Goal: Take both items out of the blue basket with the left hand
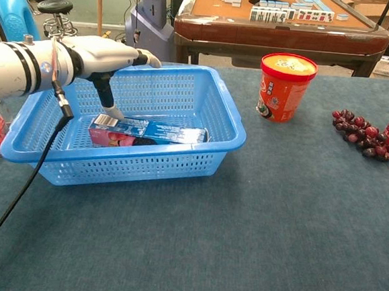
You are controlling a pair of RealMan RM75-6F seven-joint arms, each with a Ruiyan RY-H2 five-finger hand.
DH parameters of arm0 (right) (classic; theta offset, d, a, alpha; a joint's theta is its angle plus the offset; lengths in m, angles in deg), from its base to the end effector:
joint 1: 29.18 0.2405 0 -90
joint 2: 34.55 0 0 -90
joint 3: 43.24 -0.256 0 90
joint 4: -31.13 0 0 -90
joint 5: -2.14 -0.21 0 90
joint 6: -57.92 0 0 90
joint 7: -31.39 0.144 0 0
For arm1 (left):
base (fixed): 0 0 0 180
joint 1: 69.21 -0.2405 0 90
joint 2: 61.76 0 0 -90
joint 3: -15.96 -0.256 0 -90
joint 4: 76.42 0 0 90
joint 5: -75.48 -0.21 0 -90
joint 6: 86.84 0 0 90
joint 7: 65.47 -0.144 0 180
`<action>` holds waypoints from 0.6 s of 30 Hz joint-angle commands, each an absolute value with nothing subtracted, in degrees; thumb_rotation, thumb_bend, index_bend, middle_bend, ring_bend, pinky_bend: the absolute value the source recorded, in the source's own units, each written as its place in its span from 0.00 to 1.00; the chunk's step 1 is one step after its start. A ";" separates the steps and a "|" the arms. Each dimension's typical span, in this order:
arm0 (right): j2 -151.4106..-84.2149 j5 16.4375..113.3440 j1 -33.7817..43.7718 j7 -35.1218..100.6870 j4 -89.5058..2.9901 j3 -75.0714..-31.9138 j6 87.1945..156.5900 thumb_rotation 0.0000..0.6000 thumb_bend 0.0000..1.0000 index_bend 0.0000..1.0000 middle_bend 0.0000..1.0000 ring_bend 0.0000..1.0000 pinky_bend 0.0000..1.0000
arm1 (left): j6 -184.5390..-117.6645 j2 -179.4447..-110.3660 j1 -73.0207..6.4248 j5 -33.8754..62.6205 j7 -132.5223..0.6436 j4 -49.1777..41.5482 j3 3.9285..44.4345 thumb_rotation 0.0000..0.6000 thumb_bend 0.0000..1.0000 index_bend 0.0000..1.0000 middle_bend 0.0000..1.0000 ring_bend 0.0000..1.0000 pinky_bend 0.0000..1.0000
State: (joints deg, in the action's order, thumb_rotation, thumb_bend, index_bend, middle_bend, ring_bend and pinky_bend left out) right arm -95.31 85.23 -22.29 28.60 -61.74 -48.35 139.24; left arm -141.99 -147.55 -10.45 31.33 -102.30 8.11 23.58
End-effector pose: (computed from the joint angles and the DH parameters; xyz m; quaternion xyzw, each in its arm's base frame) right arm -0.3133 -0.2005 0.1773 0.6070 -0.3665 0.3580 0.6075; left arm -0.0989 0.3927 -0.0012 -0.7826 -0.2821 -0.2941 0.4706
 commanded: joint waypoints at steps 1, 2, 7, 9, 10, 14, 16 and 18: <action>-95.41 85.29 -22.14 28.67 -61.66 -48.34 139.06 1.00 0.21 0.26 0.26 0.27 0.38 | -141.81 -144.96 -11.34 31.02 -101.26 12.11 23.91 1.00 0.17 0.00 0.00 0.00 0.10; -95.43 85.34 -22.11 28.70 -61.65 -48.34 139.07 1.00 0.21 0.26 0.26 0.27 0.38 | -141.47 -144.27 -11.51 30.83 -100.93 13.38 23.83 1.00 0.17 0.00 0.00 0.00 0.10; -95.43 85.29 -22.09 28.66 -61.64 -48.30 139.03 1.00 0.21 0.26 0.26 0.27 0.38 | -140.20 -142.35 -11.75 28.33 -101.53 17.81 21.96 1.00 0.17 0.00 0.00 0.00 0.10; -95.44 85.30 -22.12 28.68 -61.66 -48.28 139.09 1.00 0.21 0.26 0.26 0.27 0.38 | -139.74 -142.63 -11.48 28.22 -102.58 18.11 21.17 1.00 0.17 0.00 0.00 0.00 0.10; -95.44 85.30 -22.14 28.71 -61.66 -48.26 139.11 1.00 0.21 0.26 0.26 0.27 0.38 | -139.47 -143.12 -11.27 28.53 -102.99 18.03 20.92 1.00 0.17 0.01 0.01 0.00 0.10; -95.26 85.31 -22.34 28.73 -61.75 -48.18 139.37 1.00 0.21 0.26 0.26 0.27 0.38 | -139.21 -145.64 -10.64 29.70 -103.77 15.73 20.81 1.00 0.17 0.04 0.03 0.00 0.10; -95.11 85.26 -22.53 28.78 -61.79 -48.17 139.63 1.00 0.21 0.26 0.26 0.27 0.38 | -139.69 -146.83 -10.39 29.70 -104.45 14.12 20.78 1.00 0.17 0.06 0.04 0.01 0.10; -94.95 85.10 -22.72 28.84 -61.79 -48.19 139.84 1.00 0.21 0.26 0.26 0.27 0.38 | -140.04 -147.84 -10.25 29.97 -104.80 12.68 20.92 1.00 0.17 0.10 0.08 0.04 0.10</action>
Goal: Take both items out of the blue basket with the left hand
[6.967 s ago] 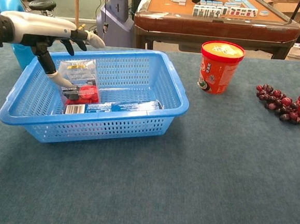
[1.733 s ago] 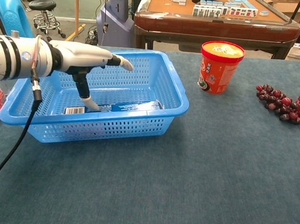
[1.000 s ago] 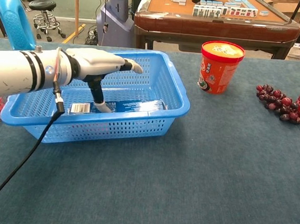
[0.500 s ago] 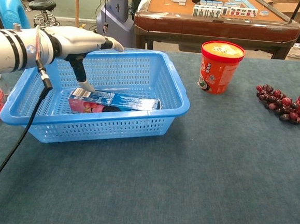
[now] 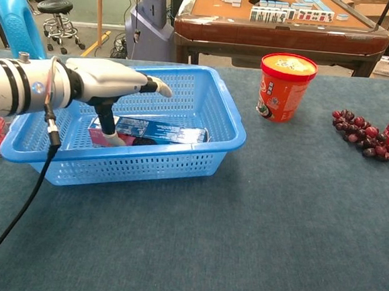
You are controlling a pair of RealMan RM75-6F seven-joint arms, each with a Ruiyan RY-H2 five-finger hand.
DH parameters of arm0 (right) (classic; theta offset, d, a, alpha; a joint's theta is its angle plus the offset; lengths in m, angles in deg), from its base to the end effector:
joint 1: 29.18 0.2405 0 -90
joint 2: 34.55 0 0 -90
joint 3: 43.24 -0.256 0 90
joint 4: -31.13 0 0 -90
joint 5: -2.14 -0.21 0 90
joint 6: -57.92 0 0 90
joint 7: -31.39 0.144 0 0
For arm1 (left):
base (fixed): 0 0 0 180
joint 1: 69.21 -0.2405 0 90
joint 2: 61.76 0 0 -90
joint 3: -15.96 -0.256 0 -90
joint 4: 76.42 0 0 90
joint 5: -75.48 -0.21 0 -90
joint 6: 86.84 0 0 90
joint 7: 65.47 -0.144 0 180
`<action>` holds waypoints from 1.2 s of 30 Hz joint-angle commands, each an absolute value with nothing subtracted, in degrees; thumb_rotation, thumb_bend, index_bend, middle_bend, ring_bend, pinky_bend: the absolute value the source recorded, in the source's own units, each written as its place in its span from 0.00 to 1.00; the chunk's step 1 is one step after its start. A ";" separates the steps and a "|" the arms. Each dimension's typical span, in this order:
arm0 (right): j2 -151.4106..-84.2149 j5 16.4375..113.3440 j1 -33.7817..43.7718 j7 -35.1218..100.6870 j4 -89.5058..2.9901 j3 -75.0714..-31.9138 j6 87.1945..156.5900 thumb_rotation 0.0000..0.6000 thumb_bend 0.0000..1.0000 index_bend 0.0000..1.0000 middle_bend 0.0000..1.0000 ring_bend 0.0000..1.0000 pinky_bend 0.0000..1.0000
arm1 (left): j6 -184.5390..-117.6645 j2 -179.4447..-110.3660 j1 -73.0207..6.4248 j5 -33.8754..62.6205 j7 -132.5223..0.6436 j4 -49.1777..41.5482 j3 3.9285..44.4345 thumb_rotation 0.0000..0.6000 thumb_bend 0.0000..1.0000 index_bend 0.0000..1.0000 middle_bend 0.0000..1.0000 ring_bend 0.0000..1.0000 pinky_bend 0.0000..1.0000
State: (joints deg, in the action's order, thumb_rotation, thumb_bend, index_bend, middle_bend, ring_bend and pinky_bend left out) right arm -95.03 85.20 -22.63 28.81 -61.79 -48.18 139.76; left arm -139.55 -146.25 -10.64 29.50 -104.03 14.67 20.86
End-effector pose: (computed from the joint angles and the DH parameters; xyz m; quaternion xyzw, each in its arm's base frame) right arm -0.3144 -0.1980 0.1797 0.6045 -0.3663 0.3578 0.6102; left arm -0.0940 0.3601 -0.0171 -0.8248 -0.2737 -0.2718 0.4134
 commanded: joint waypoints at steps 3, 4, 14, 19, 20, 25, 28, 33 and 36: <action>-94.93 84.89 -22.86 28.93 -61.69 -48.22 139.96 1.00 0.21 0.26 0.26 0.27 0.38 | -139.66 -148.47 -10.07 31.13 -104.90 11.52 21.20 1.00 0.17 0.18 0.17 0.10 0.10; -94.98 84.87 -22.86 29.01 -61.62 -48.23 139.95 1.00 0.21 0.26 0.26 0.27 0.38 | -139.25 -148.52 -9.94 31.70 -104.88 11.22 21.31 1.00 0.17 0.20 0.19 0.12 0.10; -95.48 84.82 -22.80 29.82 -60.73 -48.24 139.73 1.00 0.21 0.26 0.26 0.27 0.38 | -137.89 -149.62 -9.10 34.02 -106.18 8.49 20.94 1.00 0.17 0.32 0.32 0.22 0.11; -95.49 84.67 -22.81 30.14 -60.50 -48.30 139.65 1.00 0.21 0.26 0.26 0.27 0.38 | -137.35 -150.43 -8.99 33.94 -105.97 7.11 20.70 1.00 0.22 0.39 0.41 0.33 0.16; -95.47 84.73 -22.83 30.25 -60.47 -48.33 139.76 1.00 0.21 0.26 0.26 0.27 0.38 | -137.22 -150.57 -8.98 33.94 -105.92 6.94 20.64 1.00 0.23 0.41 0.44 0.36 0.18; -95.35 84.86 -22.98 30.33 -60.30 -48.45 140.23 1.00 0.21 0.26 0.26 0.27 0.38 | -136.51 -151.07 -8.99 33.34 -105.06 6.08 20.56 1.00 0.26 0.49 0.53 0.43 0.27; -95.35 84.84 -22.98 30.35 -60.34 -48.45 140.21 1.00 0.21 0.26 0.26 0.27 0.38 | -136.81 -151.22 -9.32 32.17 -104.04 5.67 20.72 1.00 0.28 0.55 0.59 0.49 0.33; -95.44 84.88 -22.95 30.59 -60.18 -48.48 140.18 1.00 0.21 0.26 0.26 0.27 0.38 | -138.35 -149.26 -10.97 28.52 -100.24 7.42 21.55 1.00 0.30 0.58 0.63 0.53 0.37; -95.54 85.00 -22.86 30.76 -60.02 -48.53 140.18 1.00 0.21 0.26 0.26 0.27 0.38 | -140.39 -146.66 -12.64 25.38 -97.75 10.27 21.82 1.00 0.30 0.58 0.63 0.54 0.38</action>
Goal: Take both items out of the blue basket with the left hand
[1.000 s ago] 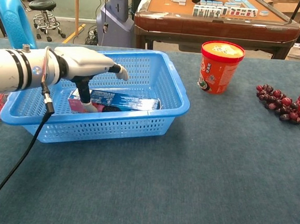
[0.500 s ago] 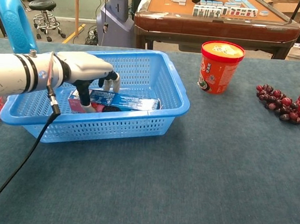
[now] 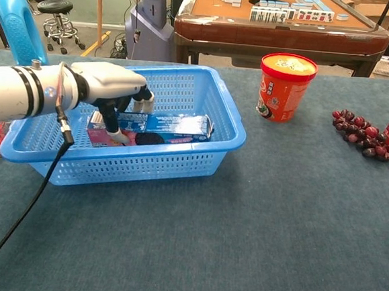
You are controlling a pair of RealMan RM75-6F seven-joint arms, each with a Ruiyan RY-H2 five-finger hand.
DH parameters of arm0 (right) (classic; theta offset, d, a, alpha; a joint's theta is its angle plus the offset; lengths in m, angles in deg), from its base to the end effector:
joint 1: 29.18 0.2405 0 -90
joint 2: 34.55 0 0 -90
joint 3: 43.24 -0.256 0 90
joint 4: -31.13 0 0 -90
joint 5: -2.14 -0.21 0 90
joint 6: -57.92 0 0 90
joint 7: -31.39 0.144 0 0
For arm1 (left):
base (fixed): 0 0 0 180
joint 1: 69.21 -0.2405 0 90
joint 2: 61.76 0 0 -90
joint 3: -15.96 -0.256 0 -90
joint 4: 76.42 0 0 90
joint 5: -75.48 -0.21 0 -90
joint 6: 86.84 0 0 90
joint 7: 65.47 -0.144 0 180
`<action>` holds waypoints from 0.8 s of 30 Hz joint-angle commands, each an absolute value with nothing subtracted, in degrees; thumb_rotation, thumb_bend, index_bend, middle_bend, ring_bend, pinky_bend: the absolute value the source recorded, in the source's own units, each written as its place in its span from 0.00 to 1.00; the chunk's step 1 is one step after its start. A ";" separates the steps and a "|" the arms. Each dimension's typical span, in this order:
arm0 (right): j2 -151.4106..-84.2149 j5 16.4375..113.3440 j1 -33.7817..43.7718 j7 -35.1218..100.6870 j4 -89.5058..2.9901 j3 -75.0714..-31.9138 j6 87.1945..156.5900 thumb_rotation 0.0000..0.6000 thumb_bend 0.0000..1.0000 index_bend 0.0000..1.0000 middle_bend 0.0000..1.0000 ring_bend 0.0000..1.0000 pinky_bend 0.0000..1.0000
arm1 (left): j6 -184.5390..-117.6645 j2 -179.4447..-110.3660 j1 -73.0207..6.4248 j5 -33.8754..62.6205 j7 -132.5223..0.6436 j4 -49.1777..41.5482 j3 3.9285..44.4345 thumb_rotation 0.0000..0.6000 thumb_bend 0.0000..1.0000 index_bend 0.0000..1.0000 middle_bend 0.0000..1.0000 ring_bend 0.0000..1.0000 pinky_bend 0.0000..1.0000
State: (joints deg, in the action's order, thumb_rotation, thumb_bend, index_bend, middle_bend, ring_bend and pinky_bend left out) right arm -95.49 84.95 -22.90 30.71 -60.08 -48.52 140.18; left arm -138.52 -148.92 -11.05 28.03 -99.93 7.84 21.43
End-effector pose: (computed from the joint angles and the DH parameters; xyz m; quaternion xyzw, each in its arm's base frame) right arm -0.3202 -0.1983 0.1826 0.5959 -0.3683 0.3635 0.6141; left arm -0.1042 0.3772 -0.0221 -0.8105 -0.2850 -0.2803 0.4281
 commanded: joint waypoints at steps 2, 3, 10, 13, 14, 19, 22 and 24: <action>-95.63 85.09 -22.77 30.86 -59.87 -48.54 140.09 1.00 0.21 0.26 0.26 0.27 0.38 | -142.20 -144.81 -14.03 23.03 -95.64 12.37 22.15 1.00 0.30 0.58 0.63 0.54 0.38; -95.68 85.15 -22.71 30.89 -59.83 -48.54 140.03 1.00 0.22 0.26 0.26 0.27 0.38 | -142.98 -144.03 -14.65 22.11 -94.58 13.17 22.39 1.00 0.30 0.58 0.63 0.54 0.38; -95.67 85.59 -22.50 31.15 -59.73 -48.49 139.95 1.00 0.21 0.26 0.26 0.27 0.38 | -150.17 -137.20 -20.36 15.73 -86.15 18.49 24.50 1.00 0.30 0.57 0.63 0.53 0.38; -95.49 85.61 -22.54 31.11 -59.82 -48.58 140.15 1.00 0.21 0.26 0.26 0.27 0.38 | -152.35 -134.01 -22.89 15.41 -83.97 20.04 25.02 1.00 0.30 0.56 0.63 0.53 0.38; -95.43 85.66 -22.55 31.07 -59.85 -48.60 140.24 1.00 0.21 0.26 0.26 0.27 0.38 | -152.97 -133.20 -23.66 15.62 -83.26 20.36 25.27 1.00 0.30 0.56 0.63 0.53 0.38; -95.15 86.16 -22.59 30.83 -60.25 -48.62 140.74 1.00 0.22 0.26 0.26 0.27 0.38 | -154.97 -129.54 -27.86 17.33 -79.94 21.07 25.65 1.00 0.30 0.55 0.63 0.52 0.38; -95.05 86.47 -22.49 30.70 -60.53 -48.64 140.87 1.00 0.21 0.26 0.26 0.27 0.38 | -155.89 -128.85 -29.84 18.99 -79.76 20.40 25.57 1.00 0.30 0.54 0.63 0.52 0.38; -95.03 86.77 -22.38 30.61 -60.71 -48.58 140.84 1.00 0.22 0.26 0.26 0.27 0.38 | -155.72 -128.77 -30.44 20.60 -80.71 19.45 25.52 1.00 0.30 0.54 0.63 0.52 0.38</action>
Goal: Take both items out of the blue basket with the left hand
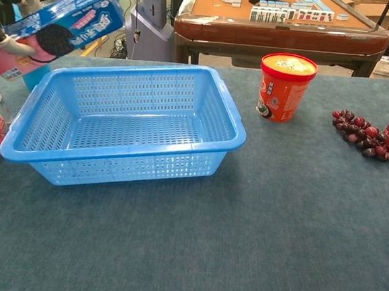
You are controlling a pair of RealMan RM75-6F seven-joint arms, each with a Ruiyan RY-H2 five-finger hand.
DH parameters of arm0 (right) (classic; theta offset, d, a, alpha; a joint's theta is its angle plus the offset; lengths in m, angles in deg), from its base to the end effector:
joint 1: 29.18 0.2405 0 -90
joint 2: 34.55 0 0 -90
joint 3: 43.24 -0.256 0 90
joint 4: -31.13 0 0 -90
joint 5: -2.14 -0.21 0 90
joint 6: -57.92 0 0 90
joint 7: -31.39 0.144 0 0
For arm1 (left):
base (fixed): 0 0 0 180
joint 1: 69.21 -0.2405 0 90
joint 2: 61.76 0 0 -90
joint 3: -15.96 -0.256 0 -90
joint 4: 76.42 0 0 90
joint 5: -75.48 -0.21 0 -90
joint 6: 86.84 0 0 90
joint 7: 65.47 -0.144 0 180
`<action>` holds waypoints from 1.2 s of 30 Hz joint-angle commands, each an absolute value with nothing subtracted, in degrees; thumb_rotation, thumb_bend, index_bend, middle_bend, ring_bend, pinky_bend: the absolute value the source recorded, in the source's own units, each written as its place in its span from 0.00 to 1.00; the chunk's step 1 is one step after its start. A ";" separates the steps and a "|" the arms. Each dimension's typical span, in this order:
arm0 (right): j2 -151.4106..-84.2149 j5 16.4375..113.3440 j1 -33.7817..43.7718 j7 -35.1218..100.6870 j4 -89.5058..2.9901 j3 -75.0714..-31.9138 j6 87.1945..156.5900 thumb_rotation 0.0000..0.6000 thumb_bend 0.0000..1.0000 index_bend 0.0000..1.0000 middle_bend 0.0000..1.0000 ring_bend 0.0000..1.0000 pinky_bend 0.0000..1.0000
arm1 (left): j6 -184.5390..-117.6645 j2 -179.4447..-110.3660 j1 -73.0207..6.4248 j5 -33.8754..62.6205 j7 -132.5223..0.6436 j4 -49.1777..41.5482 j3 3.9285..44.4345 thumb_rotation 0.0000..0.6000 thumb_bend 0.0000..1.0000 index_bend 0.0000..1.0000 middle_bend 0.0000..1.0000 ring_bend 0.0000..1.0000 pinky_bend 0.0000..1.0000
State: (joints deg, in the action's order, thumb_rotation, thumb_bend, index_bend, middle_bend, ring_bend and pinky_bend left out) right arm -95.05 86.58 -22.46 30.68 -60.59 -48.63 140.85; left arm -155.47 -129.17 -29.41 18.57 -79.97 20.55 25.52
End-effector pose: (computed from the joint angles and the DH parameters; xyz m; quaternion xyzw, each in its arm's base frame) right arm -0.3128 -0.2010 0.1840 0.6041 -0.3556 0.3744 0.6070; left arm -0.1839 0.3557 0.1265 -0.6391 -0.3688 -0.4085 0.5372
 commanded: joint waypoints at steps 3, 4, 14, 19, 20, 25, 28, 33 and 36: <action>-95.00 87.18 -22.28 30.51 -60.92 -48.48 140.88 1.00 0.21 0.26 0.26 0.27 0.38 | -154.57 -129.13 -30.75 23.15 -82.63 17.47 25.46 1.00 0.30 0.54 0.63 0.52 0.38; -94.96 87.23 -22.28 30.46 -60.99 -48.45 140.89 1.00 0.21 0.26 0.26 0.27 0.38 | -154.29 -129.35 -30.67 23.47 -83.31 16.52 25.44 1.00 0.30 0.54 0.63 0.52 0.38; -94.37 86.81 -23.21 29.92 -61.74 -48.20 141.86 1.00 0.22 0.26 0.26 0.27 0.38 | -149.83 -131.77 -29.64 21.15 -83.09 6.02 25.85 1.00 0.30 0.55 0.63 0.51 0.35; -94.29 86.72 -23.28 29.66 -61.98 -48.18 141.84 1.00 0.21 0.26 0.26 0.27 0.38 | -145.95 -131.80 -29.46 18.04 -79.61 2.77 25.28 1.00 0.30 0.55 0.62 0.48 0.33; -94.28 86.74 -23.25 29.63 -62.02 -48.17 141.79 1.00 0.21 0.26 0.26 0.27 0.38 | -145.36 -131.87 -29.42 17.54 -79.04 2.01 25.19 1.00 0.30 0.54 0.60 0.46 0.32; -94.21 86.75 -23.21 29.37 -62.22 -48.21 141.76 1.00 0.22 0.26 0.26 0.27 0.38 | -143.26 -132.53 -29.36 15.39 -77.09 -1.75 24.81 1.00 0.30 0.49 0.55 0.39 0.30; -94.21 86.67 -23.24 29.20 -62.31 -48.21 141.75 1.00 0.22 0.26 0.26 0.27 0.38 | -141.87 -132.44 -29.54 15.19 -76.14 -2.69 24.67 1.00 0.30 0.38 0.45 0.31 0.28; -94.23 86.74 -23.23 28.92 -62.54 -48.18 141.73 1.00 0.22 0.26 0.26 0.27 0.38 | -142.07 -132.22 -30.09 15.20 -76.11 -2.46 25.12 1.00 0.29 0.14 0.24 0.17 0.25; -94.19 86.83 -23.25 28.79 -62.67 -48.18 141.83 1.00 0.22 0.26 0.26 0.27 0.38 | -143.76 -132.25 -30.78 14.55 -74.88 -1.94 25.92 1.00 0.29 0.10 0.20 0.15 0.25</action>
State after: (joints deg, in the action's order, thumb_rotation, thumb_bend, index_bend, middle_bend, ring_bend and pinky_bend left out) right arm -94.18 86.83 -23.25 28.79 -62.68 -48.18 141.84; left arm -143.19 -132.24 -30.43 14.87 -75.38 -2.21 25.54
